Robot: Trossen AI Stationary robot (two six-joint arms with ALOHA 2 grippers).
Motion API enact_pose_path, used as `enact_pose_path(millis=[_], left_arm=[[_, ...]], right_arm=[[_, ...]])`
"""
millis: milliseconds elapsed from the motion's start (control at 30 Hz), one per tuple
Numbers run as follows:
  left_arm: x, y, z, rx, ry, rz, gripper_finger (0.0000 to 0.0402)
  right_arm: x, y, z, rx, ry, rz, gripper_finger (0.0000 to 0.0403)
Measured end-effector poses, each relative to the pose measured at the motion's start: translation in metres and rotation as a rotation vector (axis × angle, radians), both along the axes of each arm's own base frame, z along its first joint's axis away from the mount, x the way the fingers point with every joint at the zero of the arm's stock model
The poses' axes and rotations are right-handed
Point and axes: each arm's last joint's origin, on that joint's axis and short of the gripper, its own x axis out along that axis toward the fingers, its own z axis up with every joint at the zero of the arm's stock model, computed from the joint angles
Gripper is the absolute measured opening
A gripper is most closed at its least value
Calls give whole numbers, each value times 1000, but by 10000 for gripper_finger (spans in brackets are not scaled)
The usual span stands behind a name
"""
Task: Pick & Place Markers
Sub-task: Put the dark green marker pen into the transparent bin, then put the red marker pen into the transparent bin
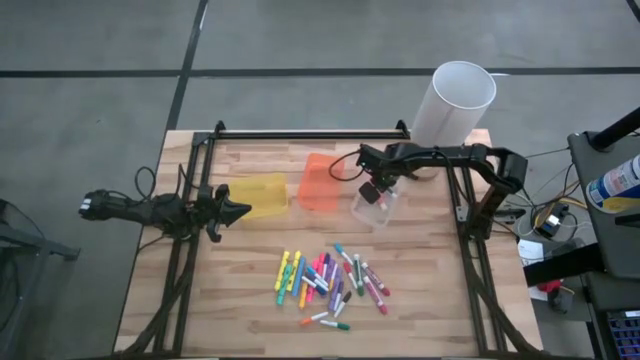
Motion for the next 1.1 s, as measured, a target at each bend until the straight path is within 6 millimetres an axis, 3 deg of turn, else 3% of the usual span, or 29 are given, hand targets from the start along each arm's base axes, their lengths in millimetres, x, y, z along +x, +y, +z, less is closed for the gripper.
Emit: enact_pose_path(millis=[300, 533, 767, 967, 1100], left_arm=[[0, 0, 0, 0, 0, 0, 9], [0, 0, 0, 0, 0, 0, 9], [0, 0, 0, 1, 0, 0, 9], [0, 0, 0, 1, 0, 0, 9], [0, 0, 0, 1, 0, 0, 9]], right_arm=[[-8, -1, -11, 8, 18, -13, 71], [-7, -1, -11, 3, 5, -25, 126], [1, -4, 1, -10, -20, -4, 170], [9, 2, 20, -5, -8, 28, 173], [17, 17, 29, -2, -3, 81, 166]])
